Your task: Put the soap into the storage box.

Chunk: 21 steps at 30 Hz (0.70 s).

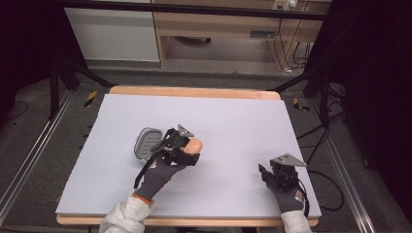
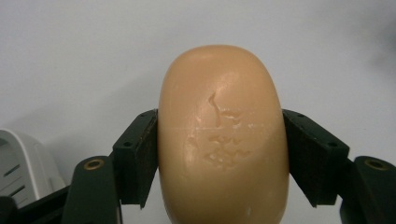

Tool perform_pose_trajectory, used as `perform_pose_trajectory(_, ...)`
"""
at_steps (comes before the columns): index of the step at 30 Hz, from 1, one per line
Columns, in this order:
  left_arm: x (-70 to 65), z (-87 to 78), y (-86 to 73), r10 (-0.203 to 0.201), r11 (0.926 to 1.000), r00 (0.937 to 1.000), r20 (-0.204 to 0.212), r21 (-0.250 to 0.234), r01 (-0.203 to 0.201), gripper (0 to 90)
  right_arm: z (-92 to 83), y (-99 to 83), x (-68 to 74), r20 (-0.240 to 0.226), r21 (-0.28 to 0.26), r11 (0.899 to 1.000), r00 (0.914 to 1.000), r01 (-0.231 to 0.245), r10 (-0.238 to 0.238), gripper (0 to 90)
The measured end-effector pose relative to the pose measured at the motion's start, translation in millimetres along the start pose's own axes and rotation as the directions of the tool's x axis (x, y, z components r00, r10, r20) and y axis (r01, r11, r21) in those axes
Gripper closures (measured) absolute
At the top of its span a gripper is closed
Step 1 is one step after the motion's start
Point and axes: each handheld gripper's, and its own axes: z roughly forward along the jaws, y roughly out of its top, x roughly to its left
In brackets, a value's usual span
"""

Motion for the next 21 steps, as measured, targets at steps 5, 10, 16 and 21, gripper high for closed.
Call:
perform_pose_trajectory(5,7.7,-5.3,-2.5,-0.017,0.9998,0.9998,-0.007,-0.010,0.017,31.7,0.0,0.1,0.5,-0.002,-0.001,1.000,1.0000,0.003,-0.003,50.8)
perform_pose_trajectory(10,17.4,-13.0,-4.8,-0.034,0.9992,0.9992,-0.019,-0.023,0.034,31.8,0.0,0.0,0.1,0.001,-0.004,1.000,1.0000,0.003,-0.003,50.8)
perform_pose_trajectory(16,26.8,-20.9,-6.9,-0.045,0.9985,0.9982,-0.038,-0.032,0.044,31.8,0.0,0.0,0.3,-0.002,-0.001,1.000,1.0000,0.003,-0.003,50.8)
perform_pose_trajectory(21,37.9,-29.5,-9.7,-0.064,0.9970,0.9964,-0.056,-0.047,0.062,31.8,0.2,-0.1,0.5,-0.001,-0.001,1.000,1.0000,0.002,-0.002,50.8)
